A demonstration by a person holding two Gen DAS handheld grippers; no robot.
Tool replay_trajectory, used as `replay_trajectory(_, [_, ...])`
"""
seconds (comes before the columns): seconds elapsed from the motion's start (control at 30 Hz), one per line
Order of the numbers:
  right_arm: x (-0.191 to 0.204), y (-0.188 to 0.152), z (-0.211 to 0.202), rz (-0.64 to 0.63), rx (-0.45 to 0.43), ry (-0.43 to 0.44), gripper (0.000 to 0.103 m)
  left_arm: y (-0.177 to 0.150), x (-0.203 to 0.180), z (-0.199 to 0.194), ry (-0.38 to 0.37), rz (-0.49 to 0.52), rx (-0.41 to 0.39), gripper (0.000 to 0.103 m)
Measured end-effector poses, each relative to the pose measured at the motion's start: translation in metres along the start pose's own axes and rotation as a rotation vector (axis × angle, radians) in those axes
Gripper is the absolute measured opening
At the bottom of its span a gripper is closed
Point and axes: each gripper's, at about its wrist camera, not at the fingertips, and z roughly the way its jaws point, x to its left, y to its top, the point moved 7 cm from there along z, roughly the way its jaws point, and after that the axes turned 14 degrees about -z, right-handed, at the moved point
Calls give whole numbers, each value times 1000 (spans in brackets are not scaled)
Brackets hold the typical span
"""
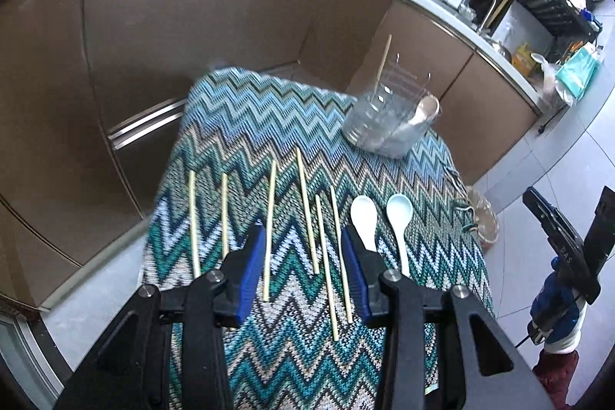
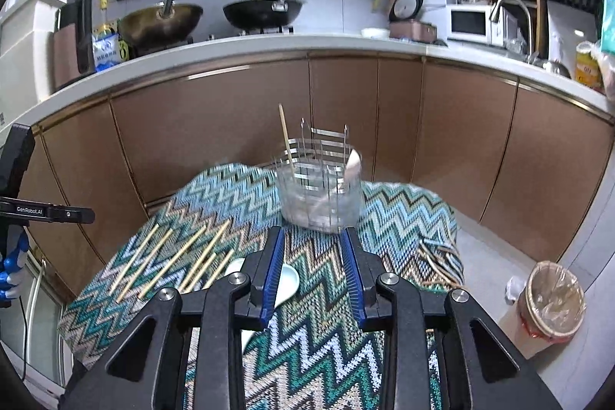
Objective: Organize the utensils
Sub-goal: 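Withdraw both open grippers from the holder back over the utensils, then grasp another white spoon with the right gripper while the left gripper grasps a chopstick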
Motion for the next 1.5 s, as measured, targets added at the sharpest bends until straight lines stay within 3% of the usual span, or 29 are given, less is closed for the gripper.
replay_trajectory(0.17, [-3,-16,26,3,55,39,30,-6,-13,32,-13,11,78,38])
replay_trajectory(0.3, [2,-31,53,5,112,92,29,-16,-31,67,-42,28,188,38])
replay_trajectory(0.6, [12,-63,99,25,226,203,25,-16,-37,140,5,11,321,35])
replay_trajectory(1.0, [16,-71,141,39,289,291,25,0,-21,183,49,-9,393,35])
replay_trajectory(1.33, [19,-69,168,50,321,358,24,3,-10,204,75,-25,438,22])
replay_trajectory(1.5, [22,-66,184,56,345,403,24,3,-10,207,77,-10,448,20])
